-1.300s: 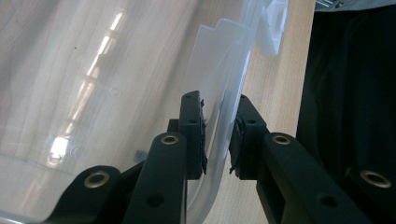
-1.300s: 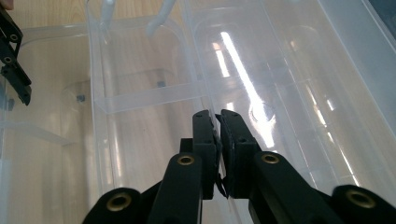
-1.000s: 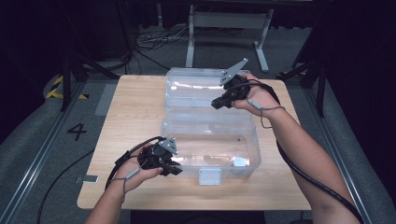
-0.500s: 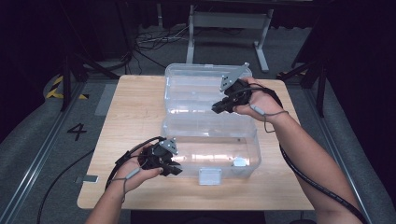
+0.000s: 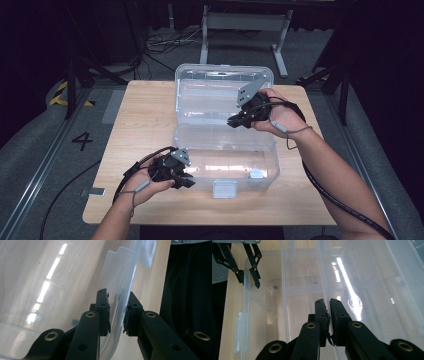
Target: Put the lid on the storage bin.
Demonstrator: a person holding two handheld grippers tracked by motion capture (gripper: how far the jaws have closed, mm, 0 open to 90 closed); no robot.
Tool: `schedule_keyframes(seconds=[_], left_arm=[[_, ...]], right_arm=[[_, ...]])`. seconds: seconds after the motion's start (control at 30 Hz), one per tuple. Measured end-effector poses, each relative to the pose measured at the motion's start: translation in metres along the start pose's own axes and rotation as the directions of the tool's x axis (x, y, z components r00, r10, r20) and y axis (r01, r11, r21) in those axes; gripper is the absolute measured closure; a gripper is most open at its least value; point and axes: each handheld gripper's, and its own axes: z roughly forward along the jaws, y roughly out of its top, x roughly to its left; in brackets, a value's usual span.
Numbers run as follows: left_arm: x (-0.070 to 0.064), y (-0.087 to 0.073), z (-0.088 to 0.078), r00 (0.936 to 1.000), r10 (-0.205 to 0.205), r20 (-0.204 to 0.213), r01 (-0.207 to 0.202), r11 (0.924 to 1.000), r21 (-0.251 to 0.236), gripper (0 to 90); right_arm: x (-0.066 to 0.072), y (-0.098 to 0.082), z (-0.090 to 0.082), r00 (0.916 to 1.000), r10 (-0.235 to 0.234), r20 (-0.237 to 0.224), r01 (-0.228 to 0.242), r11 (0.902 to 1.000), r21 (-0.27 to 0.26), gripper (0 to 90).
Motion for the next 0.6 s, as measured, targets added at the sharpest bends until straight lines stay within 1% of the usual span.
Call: schedule_keyframes(seconds=[0.4,0.43,0.47,0.53,0.6], left_arm=[[0.000,0.000,0.001,1.0000,0.002,-0.001,-0.002,1.0000,0.001,77.2],[0.000,0.000,0.001,1.0000,0.002,-0.002,-0.002,1.0000,0.002,77.2],[0.000,0.000,0.001,1.0000,0.002,0.000,-0.002,1.0000,0.001,77.2],[0.000,0.000,0.001,1.0000,0.002,0.000,-0.002,1.0000,0.001,77.2],[0.000,0.000,0.001,1.0000,0.002,-0.001,-0.002,1.0000,0.002,77.2]], right_arm=[[0.013,0.000,-0.002,0.9997,-0.025,0.002,0.025,0.9997,0.008,85.1],[0.014,0.000,-0.002,0.9995,-0.030,0.009,0.030,0.9995,0.006,85.1],[0.015,-0.001,-0.002,0.9996,-0.028,0.004,0.028,0.9996,0.009,85.1],[0.017,-0.001,-0.002,0.9993,-0.035,0.010,0.035,0.9994,0.006,85.1],[0.019,-0.002,-0.002,0.9993,-0.038,0.005,0.038,0.9993,0.002,85.1]])
